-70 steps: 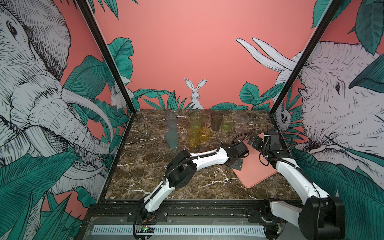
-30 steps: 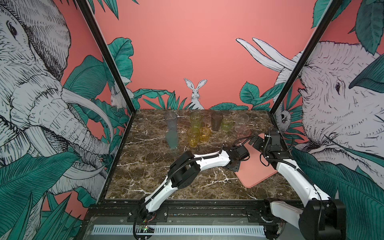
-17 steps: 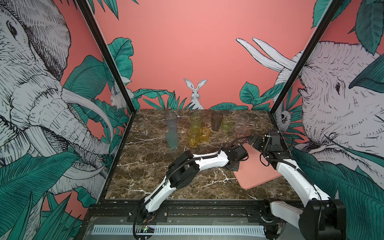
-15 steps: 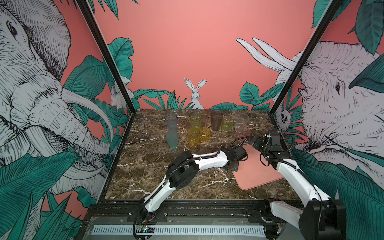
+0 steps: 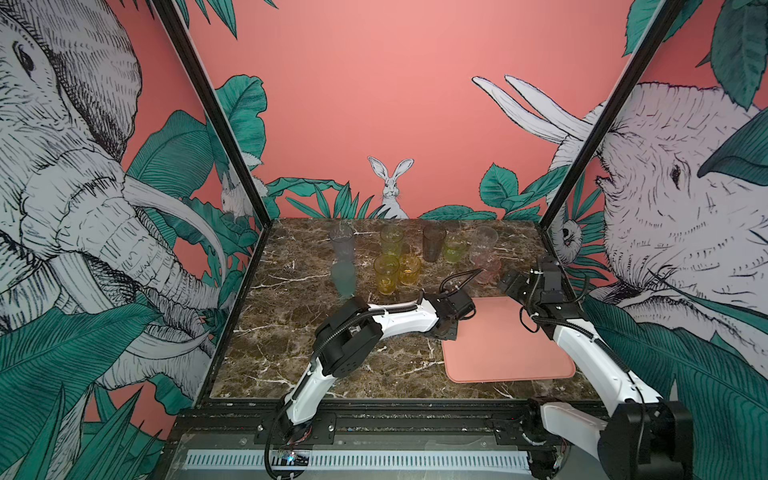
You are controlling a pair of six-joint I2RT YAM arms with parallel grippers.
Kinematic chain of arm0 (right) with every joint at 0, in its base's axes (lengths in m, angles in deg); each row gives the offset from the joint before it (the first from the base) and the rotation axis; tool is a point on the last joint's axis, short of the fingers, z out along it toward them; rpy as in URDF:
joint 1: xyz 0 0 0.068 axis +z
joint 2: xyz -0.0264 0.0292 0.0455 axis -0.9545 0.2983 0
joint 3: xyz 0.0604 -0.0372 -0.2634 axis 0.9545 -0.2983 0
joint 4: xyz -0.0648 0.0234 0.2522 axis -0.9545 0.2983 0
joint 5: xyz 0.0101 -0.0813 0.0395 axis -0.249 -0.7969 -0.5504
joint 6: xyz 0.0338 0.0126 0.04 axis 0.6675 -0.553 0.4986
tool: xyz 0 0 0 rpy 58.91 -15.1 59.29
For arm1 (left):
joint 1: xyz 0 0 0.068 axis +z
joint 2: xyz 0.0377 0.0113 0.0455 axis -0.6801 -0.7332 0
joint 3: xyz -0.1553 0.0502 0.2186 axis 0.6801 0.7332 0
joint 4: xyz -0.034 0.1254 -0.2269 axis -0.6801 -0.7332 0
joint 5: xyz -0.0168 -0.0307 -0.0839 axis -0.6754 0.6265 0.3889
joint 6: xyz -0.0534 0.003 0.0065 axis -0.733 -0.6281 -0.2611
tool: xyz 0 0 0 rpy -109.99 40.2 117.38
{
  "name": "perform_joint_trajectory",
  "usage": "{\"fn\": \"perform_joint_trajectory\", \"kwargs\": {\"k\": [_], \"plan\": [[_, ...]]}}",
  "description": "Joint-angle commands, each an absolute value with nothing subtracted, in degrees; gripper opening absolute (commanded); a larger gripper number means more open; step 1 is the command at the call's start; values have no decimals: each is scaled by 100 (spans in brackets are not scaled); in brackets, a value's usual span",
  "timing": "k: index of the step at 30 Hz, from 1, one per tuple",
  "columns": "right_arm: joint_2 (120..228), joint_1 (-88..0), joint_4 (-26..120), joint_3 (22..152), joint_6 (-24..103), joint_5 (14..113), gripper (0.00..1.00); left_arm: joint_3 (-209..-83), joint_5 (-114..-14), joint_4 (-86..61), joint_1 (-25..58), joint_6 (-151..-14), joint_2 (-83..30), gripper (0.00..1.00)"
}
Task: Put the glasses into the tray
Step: 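Drag the pink tray with the left gripper toward the table centre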
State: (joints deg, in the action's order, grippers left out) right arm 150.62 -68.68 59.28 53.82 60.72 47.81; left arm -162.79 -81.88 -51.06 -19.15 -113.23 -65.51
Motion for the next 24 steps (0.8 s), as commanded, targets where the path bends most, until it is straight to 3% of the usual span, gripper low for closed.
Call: {"fn": "perform_joint_trajectory", "kwargs": {"k": [1,24], "plan": [[15018,-6885,5774,5307,6131,4786,99,-15812,-8366,-5450,-1779,-11406,-6208,11],[15097,-6880,5690,5296,6140,4925,99,-13798,-8650,-5502,-801,-10758,-4677,1]]}}
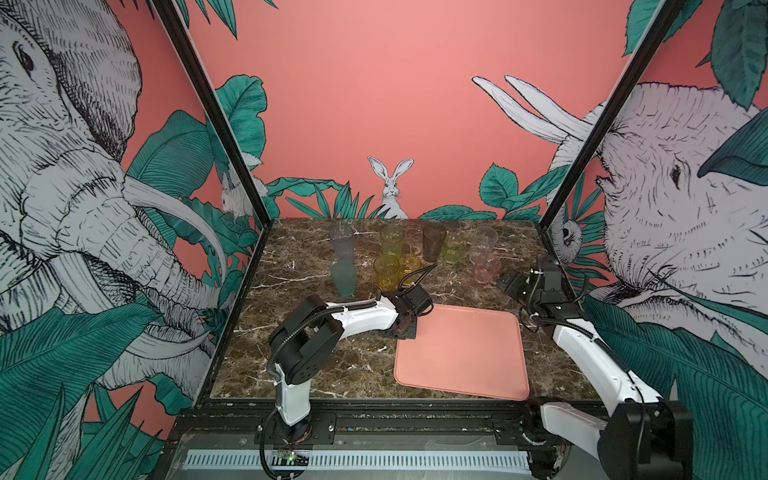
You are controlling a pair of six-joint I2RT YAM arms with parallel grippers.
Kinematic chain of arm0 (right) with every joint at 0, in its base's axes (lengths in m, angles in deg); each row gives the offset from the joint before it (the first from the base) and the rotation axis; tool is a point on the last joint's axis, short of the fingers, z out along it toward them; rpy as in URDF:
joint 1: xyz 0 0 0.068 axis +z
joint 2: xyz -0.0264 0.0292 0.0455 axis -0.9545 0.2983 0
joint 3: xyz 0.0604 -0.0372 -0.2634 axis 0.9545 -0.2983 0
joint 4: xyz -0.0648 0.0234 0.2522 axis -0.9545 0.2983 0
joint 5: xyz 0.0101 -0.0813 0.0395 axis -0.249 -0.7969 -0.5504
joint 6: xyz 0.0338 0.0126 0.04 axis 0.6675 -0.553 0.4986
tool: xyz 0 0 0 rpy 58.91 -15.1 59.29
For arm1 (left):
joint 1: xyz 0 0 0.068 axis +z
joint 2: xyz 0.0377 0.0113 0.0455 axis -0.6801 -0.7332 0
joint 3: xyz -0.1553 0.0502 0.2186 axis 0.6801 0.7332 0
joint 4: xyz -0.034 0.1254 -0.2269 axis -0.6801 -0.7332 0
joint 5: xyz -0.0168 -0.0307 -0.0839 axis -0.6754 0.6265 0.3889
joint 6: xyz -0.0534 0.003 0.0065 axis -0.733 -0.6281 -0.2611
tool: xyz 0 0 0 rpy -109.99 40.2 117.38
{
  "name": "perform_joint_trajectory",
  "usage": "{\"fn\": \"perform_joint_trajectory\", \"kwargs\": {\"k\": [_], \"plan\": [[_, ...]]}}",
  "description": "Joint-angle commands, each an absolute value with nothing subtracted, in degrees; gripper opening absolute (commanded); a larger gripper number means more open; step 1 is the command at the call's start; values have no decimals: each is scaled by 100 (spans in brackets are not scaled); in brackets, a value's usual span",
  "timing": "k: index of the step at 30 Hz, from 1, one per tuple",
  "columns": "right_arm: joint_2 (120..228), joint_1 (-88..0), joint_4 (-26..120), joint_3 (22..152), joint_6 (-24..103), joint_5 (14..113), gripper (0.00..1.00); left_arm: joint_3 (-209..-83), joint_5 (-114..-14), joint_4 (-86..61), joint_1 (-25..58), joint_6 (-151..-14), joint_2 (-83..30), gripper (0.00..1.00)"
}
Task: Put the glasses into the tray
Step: 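Drag the pink tray with the left gripper toward the table centre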
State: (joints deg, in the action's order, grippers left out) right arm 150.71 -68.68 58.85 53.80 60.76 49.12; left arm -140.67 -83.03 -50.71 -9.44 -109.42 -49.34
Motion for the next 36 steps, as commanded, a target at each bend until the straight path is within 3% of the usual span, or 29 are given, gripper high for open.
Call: {"fn": "perform_joint_trajectory", "kwargs": {"k": [1,21,36], "plan": [[15102,-6886,5681,5294,6140,4929,99,-13733,-8695,-5529,-755,-10709,-4613,1],[15090,-6886,5637,5283,6159,5034,99,-12689,-8667,-5620,641,-10137,-3618,0],[15141,-6883,5596,5266,6157,5082,99,-12527,-8679,-5640,813,-10236,-3520,0]]}}
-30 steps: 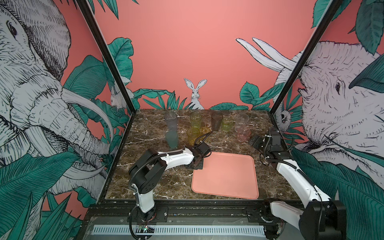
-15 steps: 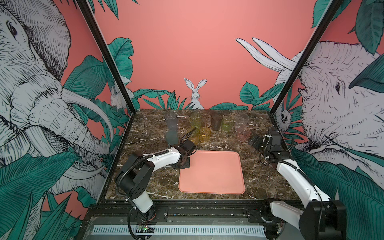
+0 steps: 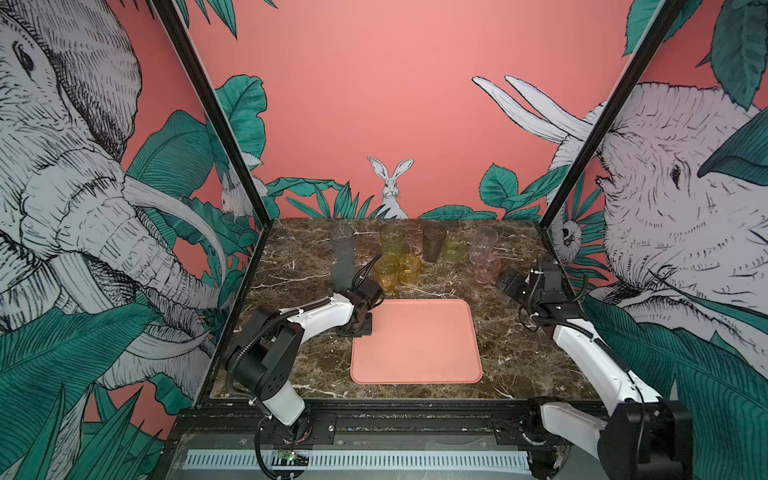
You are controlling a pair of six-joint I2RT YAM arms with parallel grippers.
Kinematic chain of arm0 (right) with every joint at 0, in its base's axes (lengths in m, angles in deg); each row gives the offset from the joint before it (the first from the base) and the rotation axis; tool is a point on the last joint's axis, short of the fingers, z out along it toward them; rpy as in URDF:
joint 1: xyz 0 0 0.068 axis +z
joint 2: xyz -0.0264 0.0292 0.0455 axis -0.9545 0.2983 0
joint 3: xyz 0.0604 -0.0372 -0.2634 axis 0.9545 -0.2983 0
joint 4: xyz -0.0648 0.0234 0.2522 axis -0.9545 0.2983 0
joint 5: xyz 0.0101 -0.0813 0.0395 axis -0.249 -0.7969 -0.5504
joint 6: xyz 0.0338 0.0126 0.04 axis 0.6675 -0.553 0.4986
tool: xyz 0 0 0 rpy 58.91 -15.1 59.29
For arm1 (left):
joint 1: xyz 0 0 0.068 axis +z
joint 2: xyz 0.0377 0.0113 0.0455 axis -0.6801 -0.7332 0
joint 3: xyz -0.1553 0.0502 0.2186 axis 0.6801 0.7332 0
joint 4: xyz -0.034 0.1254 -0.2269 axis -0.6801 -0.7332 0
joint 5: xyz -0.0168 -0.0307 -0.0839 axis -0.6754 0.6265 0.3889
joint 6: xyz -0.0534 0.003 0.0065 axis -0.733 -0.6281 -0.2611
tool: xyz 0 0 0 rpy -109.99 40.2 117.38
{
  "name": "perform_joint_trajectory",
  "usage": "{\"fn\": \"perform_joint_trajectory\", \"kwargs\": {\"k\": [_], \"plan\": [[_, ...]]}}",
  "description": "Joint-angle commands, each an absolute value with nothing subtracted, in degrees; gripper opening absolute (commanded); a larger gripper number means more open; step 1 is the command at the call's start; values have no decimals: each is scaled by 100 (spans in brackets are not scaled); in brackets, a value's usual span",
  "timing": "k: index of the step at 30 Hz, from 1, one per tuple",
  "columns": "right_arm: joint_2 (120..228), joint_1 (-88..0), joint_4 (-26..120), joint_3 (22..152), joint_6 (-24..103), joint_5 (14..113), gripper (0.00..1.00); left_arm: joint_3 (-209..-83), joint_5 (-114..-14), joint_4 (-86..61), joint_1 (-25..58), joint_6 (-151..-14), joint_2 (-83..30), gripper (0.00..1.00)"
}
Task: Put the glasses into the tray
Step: 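Drag the pink tray with the left gripper toward the table centre, then grasp the blue-rimmed clear glass with left gripper while right gripper nears yellow glasses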
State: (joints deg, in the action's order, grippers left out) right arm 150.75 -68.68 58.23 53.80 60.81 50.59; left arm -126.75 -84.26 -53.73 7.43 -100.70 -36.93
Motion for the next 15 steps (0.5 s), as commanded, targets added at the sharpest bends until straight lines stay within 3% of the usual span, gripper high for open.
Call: {"fn": "perform_joint_trajectory", "kwargs": {"k": [1,7,15], "plan": [[15141,-6885,5600,5265,6158,5082,99,-12503,-8681,-5629,813,-10246,-3509,0],[15148,-6887,5532,5240,6170,5157,99,-12463,-8686,-5659,822,-10315,-3417,0],[15058,-6886,5250,5082,6131,5341,99,-12721,-8861,-5863,839,-10296,-3241,35]]}}
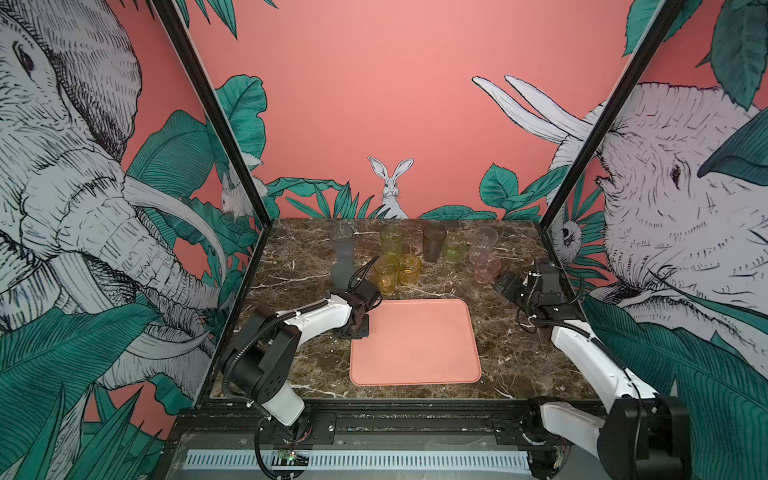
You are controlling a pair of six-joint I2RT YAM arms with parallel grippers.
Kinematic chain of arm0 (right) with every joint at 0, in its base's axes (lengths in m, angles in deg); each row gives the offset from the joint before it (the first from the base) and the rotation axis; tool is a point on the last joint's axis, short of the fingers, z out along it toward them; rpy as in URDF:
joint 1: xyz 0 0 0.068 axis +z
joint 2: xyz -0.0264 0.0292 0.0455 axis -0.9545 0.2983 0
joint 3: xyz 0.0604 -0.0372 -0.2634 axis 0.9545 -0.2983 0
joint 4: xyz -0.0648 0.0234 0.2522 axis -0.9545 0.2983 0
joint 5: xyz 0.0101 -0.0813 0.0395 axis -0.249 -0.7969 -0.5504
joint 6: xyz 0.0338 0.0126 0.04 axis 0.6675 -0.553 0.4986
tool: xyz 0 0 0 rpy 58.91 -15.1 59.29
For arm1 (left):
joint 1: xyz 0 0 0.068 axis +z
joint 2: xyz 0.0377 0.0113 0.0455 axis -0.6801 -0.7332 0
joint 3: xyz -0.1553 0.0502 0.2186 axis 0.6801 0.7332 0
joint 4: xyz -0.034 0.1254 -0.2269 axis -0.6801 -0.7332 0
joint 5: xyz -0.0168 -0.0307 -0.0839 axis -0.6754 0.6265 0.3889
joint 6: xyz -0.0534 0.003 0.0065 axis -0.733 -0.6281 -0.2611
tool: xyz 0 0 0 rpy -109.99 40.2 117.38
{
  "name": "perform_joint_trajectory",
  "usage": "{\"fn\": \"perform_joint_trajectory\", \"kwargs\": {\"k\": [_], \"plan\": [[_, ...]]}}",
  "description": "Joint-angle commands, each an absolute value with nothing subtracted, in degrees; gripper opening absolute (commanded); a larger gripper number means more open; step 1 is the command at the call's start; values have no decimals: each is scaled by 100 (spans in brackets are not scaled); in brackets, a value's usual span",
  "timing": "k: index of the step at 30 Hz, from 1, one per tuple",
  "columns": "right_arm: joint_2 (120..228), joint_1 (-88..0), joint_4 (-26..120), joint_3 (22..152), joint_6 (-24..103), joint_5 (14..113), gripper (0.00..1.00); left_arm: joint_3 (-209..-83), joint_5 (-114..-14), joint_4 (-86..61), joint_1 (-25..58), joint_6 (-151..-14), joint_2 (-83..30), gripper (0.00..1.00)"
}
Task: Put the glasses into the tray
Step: 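Grasp the blue-rimmed clear glass with left gripper while right gripper nears yellow glasses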
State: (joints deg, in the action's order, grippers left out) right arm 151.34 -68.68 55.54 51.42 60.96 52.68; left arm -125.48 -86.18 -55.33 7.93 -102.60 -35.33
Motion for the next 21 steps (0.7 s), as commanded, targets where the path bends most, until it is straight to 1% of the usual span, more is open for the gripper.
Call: {"fn": "perform_joint_trajectory", "kwargs": {"k": [1,8,11,13,15,17,19,21], "plan": [[15062,-6879,5245,5088,6132,5365,99,-12765,-8872,-5896,844,-10277,-3212,37],[15165,-6879,4975,4997,6113,5708,98,-13214,-9093,-6264,1004,-10103,-2864,53],[15202,-6878,4692,4888,6022,6308,95,-13448,-9076,-6359,1196,-9962,-2678,59],[15144,-6782,4002,4592,6078,6585,92,-13638,-9029,-6425,1350,-9867,-2596,62],[15136,-6547,3447,4337,6130,6468,91,-13875,-8942,-6496,1554,-9770,-2545,64],[15244,-6336,3572,4432,6008,6282,92,-14119,-8877,-6546,1727,-9710,-2525,66],[15454,-6184,3667,4580,5951,6303,92,-14357,-8824,-6566,1895,-9674,-2537,67],[15624,-6005,3454,4557,5914,6328,92,-14602,-8739,-6539,2069,-9612,-2583,70]]}}
